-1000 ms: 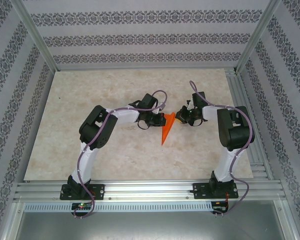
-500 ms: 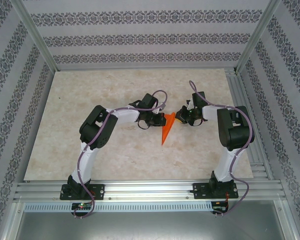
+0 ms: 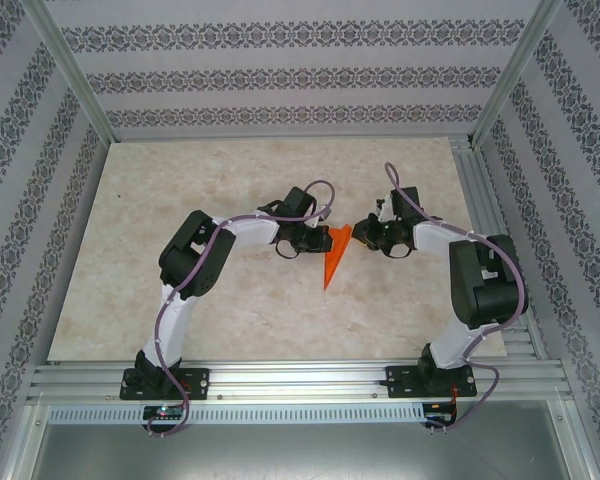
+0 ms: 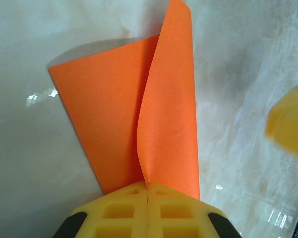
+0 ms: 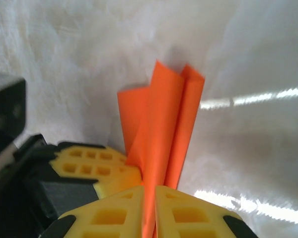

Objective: Fold a paper plane with a square sheet of paper (fold left side to right side)
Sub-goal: Fold the wing for the fifth time at the center of the table.

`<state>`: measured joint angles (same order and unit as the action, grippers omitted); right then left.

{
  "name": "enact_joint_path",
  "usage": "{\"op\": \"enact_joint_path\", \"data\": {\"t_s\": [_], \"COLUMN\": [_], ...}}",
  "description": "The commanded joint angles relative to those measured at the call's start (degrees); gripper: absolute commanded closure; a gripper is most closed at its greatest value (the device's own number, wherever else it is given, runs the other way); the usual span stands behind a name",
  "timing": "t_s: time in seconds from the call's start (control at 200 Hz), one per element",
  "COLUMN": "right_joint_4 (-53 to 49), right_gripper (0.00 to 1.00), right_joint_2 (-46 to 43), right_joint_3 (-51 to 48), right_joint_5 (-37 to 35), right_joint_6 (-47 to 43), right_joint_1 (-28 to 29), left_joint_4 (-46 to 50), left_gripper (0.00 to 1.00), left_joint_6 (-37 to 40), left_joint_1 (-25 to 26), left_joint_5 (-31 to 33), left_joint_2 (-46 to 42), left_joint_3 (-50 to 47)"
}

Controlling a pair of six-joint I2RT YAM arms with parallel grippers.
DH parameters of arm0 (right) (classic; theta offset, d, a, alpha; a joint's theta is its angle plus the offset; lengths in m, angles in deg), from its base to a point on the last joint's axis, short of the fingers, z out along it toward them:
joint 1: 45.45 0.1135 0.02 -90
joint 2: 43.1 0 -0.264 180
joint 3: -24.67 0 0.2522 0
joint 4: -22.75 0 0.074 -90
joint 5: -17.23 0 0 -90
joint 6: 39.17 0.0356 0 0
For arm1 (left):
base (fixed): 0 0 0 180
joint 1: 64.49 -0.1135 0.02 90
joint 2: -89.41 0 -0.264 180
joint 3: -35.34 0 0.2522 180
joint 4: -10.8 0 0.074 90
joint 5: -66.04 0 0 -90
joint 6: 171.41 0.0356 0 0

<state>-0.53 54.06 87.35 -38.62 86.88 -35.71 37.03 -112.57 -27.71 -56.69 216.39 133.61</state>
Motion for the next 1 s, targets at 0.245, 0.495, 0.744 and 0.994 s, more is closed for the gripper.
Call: {"op": "enact_joint_path", "data": {"t_s": [0.245,0.495,0.744,0.994], "right_joint_4": [7.0,8.0,9.4,10.8], "right_gripper": [0.86,0.87,0.88,0.88], "right_joint_2": [1.3,3.1,4.6,5.4], "right_joint_3": [-2.1,-2.4,-2.5,-2.8], "right_joint_5": [1.0,0.1,0.1,0.0], "right_joint_6": [5.3,5.5,5.7,6.3], "right_joint_1": [5.0,5.5,5.6,5.7], "left_joint_4": [1.9,1.8,2.0,1.9], "left_gripper": [0.97,0.98,1.00,1.00], "left_joint_6": [2.0,1.6,1.3,1.0], "left_joint_1": [-0.4,-0.4,-0.4,-0.3], "left_joint_5": [2.1,3.0,4.5,5.1], "left_joint_2": [2.4,2.4,2.5,2.7], "left_joint_3": [0.6,0.6,0.7,0.7]}}
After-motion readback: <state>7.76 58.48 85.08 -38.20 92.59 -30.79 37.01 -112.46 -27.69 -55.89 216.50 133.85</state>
